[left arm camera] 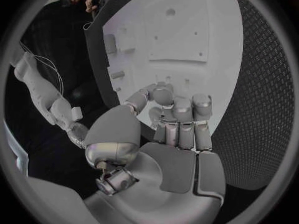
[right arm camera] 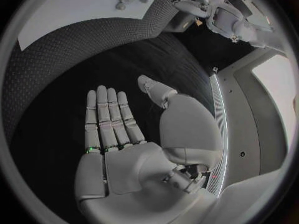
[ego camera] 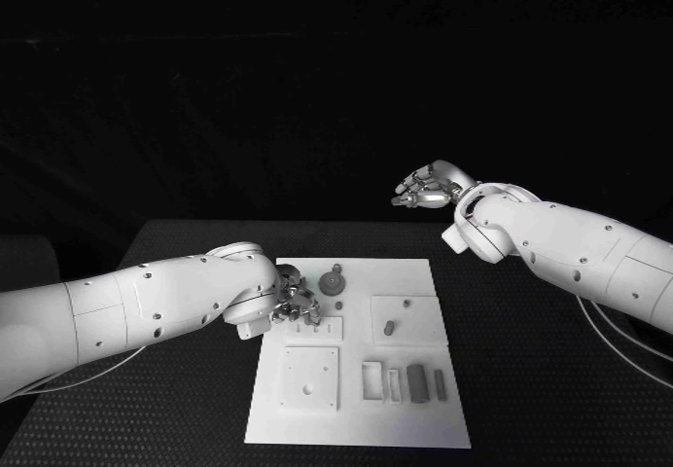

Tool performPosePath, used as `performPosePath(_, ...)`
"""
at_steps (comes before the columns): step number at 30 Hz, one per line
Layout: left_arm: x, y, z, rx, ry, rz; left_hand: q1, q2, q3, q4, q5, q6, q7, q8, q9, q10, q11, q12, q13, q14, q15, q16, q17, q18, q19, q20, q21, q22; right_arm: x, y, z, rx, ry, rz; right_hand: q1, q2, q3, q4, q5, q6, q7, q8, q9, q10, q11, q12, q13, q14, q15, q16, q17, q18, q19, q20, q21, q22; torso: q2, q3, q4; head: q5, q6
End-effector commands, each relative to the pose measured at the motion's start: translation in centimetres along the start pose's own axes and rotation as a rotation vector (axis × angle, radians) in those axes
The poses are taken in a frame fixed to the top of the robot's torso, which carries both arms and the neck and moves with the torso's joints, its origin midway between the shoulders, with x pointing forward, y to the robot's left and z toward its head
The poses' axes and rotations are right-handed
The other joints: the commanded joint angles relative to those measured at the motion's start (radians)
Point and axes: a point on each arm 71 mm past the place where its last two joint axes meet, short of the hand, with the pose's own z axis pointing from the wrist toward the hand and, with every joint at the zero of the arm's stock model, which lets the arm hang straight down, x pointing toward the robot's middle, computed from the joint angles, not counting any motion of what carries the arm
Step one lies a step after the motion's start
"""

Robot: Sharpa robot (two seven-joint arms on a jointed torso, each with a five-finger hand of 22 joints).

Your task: Assemble the parts on the task board

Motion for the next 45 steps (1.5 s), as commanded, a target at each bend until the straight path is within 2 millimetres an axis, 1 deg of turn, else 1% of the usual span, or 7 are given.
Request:
performPosePath(1,0.39,-0.17,0.0,-0.001,0.044,0.003,-0.034,0.002,0.091,-0.024,0.004,0.075,-0.054,0.004,0.168,-0.006,-0.018,0.006,0.003,0.051,-0.063,0.01,-0.004,0.016,0.006,-0.122,0.005,0.015,0.17,0.19,0.05,-0.013,0.016,0.006,0.01,-0.001,0.0,-0.005,0.007,-0.007,0.001,0.003,-0.001,0.007,0.0,-0.007,-0.003,-0.001,0.005,-0.004,-0.002,-0.004,-0.005,0.001,-0.008,-0.001,0.0,-0.0002,-0.0002,0.0,-0.003)
performPosePath(9,0.45,-0.13,0.07,-0.009,0.06,0.004,-0.057,0.006,0.105,-0.025,0.008,0.081,-0.058,0.007,0.18,-0.005,-0.021,0.007,0.006,0.05,-0.066,0.017,-0.01,0.018,0.007,-0.122,0.009,0.015,0.22,0.18,0.08,-0.012,0.022,0.004,0.017,0.001,0.001,-0.009,0.015,-0.007,0.001,0.004,-0.004,0.01,0.0,-0.011,-0.01,-0.005,0.008,-0.008,-0.005,-0.005,-0.009,0.003,-0.013,-0.001,0.0,0.0006,0.0008,0.001,-0.005)
performPosePath(20,0.32,-0.27,0.18,-0.011,0.039,0.032,-0.078,0.016,0.117,-0.025,0.011,0.086,-0.06,0.009,0.192,-0.005,-0.024,0.008,0.009,0.049,-0.068,0.024,-0.016,0.02,0.007,-0.122,0.012,0.015,0.25,0.21,0.08,-0.014,0.023,0.003,0.021,0.003,0.0,-0.013,0.03,-0.006,0.001,0.005,-0.008,0.013,0.001,-0.016,-0.019,-0.01,0.011,-0.013,-0.008,-0.005,-0.015,0.006,-0.02,0.0,0.0,-0.0002,0.0003,0.001,-0.006)
performPosePath(24,0.39,-0.36,0.31,-0.011,0.04,0.033,-0.083,0.017,0.121,-0.026,0.015,0.088,-0.062,0.01,0.197,-0.004,-0.025,0.008,0.01,0.049,-0.07,0.026,-0.017,0.021,0.007,-0.123,0.013,0.015,0.3,0.26,0.08,-0.016,0.025,0.003,0.022,0.003,0.0,-0.014,0.032,-0.006,0.001,0.005,-0.009,0.013,0.001,-0.017,-0.021,-0.012,0.012,-0.014,-0.009,-0.005,-0.017,0.006,-0.021,0.001,0.0,0.0006,0.0004,0.002,-0.006)
performPosePath(32,0.4,-0.21,0.52,-0.013,0.022,0.049,-0.086,0.015,0.127,-0.027,0.016,0.088,-0.062,0.01,0.201,-0.005,-0.026,0.007,0.011,0.047,-0.07,0.027,-0.02,0.022,0.007,-0.123,0.014,0.015,0.36,0.31,0.09,-0.018,0.028,0.003,0.023,0.003,0.0,-0.015,0.035,-0.006,0.001,0.006,-0.01,0.014,0.002,-0.019,-0.024,-0.014,0.013,-0.016,-0.01,-0.006,-0.019,0.007,-0.024,0.001,0.0,-0.0012,0.0003,0.0,-0.006)
performPosePath(36,0.43,-0.18,0.54,-0.014,0.026,0.052,-0.086,0.015,0.127,-0.026,0.016,0.088,-0.062,0.01,0.201,-0.005,-0.026,0.007,0.011,0.047,-0.07,0.027,-0.02,0.022,0.007,-0.123,0.014,0.015,0.38,0.31,0.08,-0.018,0.031,0.003,0.022,0.003,-0.001,-0.016,0.036,-0.006,0.001,0.006,-0.011,0.014,0.002,-0.019,-0.025,-0.015,0.013,-0.016,-0.01,-0.006,-0.02,0.007,-0.024,0.001,-0.001,-0.0003,0.0003,0.0,-0.008)
performPosePath(45,0.5,-0.14,0.71,-0.019,0.02,0.066,-0.086,0.014,0.13,-0.027,0.017,0.089,-0.063,0.01,0.203,-0.004,-0.027,0.008,0.012,0.047,-0.071,0.028,-0.021,0.022,0.007,-0.123,0.015,0.015,0.49,0.4,0.09,-0.021,0.036,0.004,0.023,0.004,-0.001,-0.017,0.037,-0.005,0.001,0.006,-0.012,0.014,0.002,-0.02,-0.027,-0.018,0.015,-0.018,-0.012,-0.006,-0.023,0.008,-0.027,0.001,0.0,-0.0007,0.0014,-0.001,-0.01)
